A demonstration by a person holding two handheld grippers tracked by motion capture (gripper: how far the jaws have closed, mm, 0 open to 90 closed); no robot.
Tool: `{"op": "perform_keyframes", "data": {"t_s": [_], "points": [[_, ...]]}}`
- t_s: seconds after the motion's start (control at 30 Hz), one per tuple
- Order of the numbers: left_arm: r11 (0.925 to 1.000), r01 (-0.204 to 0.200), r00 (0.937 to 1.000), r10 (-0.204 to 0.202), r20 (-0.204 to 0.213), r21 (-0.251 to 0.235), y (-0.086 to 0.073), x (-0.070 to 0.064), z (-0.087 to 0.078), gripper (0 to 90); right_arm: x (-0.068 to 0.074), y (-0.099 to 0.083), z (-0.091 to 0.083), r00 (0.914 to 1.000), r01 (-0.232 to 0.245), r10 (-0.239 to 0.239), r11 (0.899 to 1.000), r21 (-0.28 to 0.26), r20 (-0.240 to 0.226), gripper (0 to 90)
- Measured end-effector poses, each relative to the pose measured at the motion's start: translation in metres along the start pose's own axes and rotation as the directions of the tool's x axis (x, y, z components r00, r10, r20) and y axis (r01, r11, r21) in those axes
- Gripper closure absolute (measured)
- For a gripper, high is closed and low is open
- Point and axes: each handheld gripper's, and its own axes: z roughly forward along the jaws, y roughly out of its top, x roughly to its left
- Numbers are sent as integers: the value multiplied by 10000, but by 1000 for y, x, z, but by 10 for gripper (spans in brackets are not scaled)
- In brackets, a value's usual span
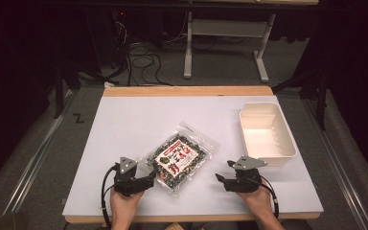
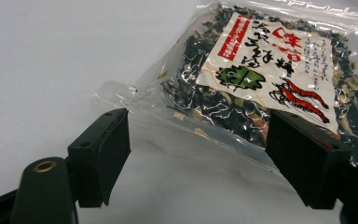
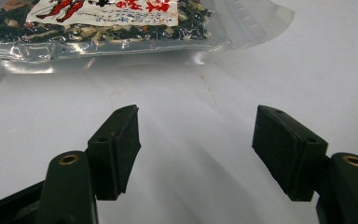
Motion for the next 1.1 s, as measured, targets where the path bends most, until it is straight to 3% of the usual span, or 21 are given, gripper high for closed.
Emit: {"op": "perform_keyframes", "data": {"t_s": [0.2,0.23,0.6,0.8,0.87,1.1], "points": [[9999,-91,10000,91,13,88,-1,0,2,219,1,1,0,10000,-25,25,10000,-49,-32,320],[9998,58,10000,-59,44,187,-1,-1,2,219,2,0,0,10000,-13,13,10000,-67,-1,320],[9994,83,9982,-103,591,346,-2,-4,5,234,4,1,-1,9999,125,-125,9998,-129,-15,315],[9989,-285,9989,271,386,369,-2,-8,6,225,8,4,-5,9960,855,-842,9954,-439,294,341],[9988,-316,9988,301,395,379,-2,-8,6,224,7,6,-4,9965,785,-772,9961,-400,326,345],[9981,-414,9983,396,418,446,-1,-8,6,225,-1,23,-14,9994,262,-234,9933,-1128,262,356]]}}
